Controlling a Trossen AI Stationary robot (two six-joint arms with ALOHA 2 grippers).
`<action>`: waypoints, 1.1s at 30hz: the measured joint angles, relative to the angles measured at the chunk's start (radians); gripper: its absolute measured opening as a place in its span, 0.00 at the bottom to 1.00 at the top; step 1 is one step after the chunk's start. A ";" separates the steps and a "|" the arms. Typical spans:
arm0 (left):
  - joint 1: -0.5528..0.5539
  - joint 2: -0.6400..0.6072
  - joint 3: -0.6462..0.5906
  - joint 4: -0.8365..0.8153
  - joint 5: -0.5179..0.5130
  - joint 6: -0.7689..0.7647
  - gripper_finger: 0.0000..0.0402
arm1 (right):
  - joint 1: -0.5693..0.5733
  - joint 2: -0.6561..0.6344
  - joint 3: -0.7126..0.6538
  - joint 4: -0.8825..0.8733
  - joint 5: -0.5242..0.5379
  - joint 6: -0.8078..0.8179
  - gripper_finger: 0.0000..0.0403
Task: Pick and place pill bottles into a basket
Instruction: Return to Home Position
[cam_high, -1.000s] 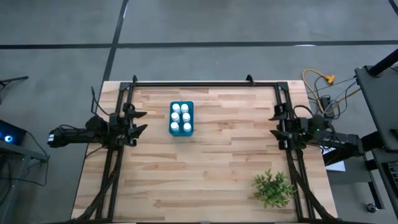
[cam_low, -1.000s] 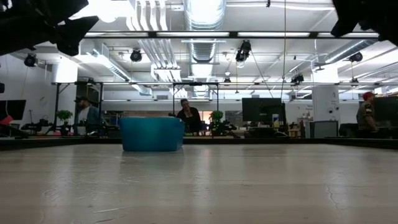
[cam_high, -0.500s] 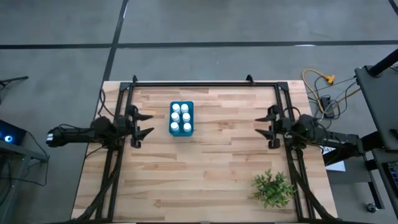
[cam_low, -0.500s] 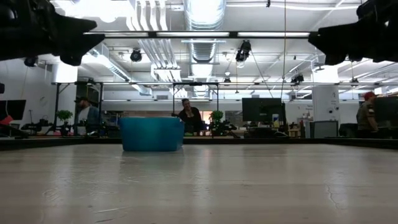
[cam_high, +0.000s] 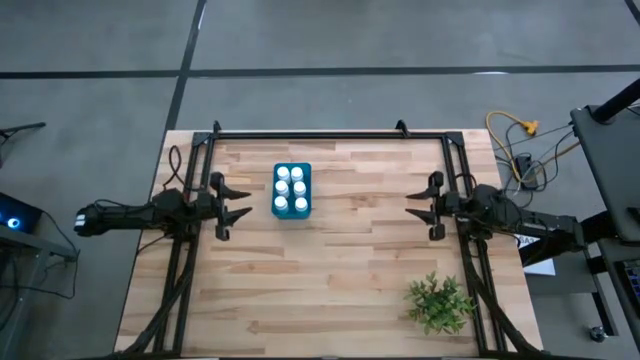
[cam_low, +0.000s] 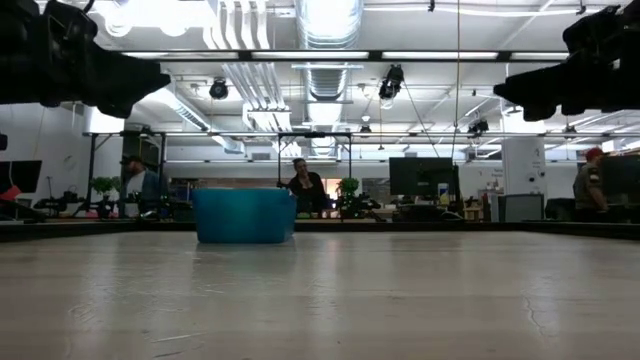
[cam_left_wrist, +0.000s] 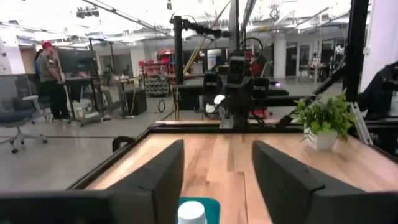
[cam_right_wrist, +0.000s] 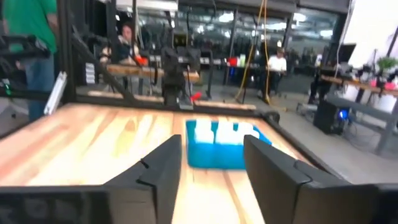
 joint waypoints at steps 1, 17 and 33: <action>0.000 0.001 0.000 -0.007 0.000 0.000 0.41 | 0.000 0.000 0.000 -0.014 0.003 -0.003 0.37; 0.000 -0.007 0.004 -0.128 0.029 0.050 0.00 | 0.000 0.000 0.000 -0.027 0.012 -0.005 0.02; 0.000 0.005 0.003 -0.098 0.024 0.022 0.00 | 0.000 0.007 0.000 -0.029 0.021 0.013 0.02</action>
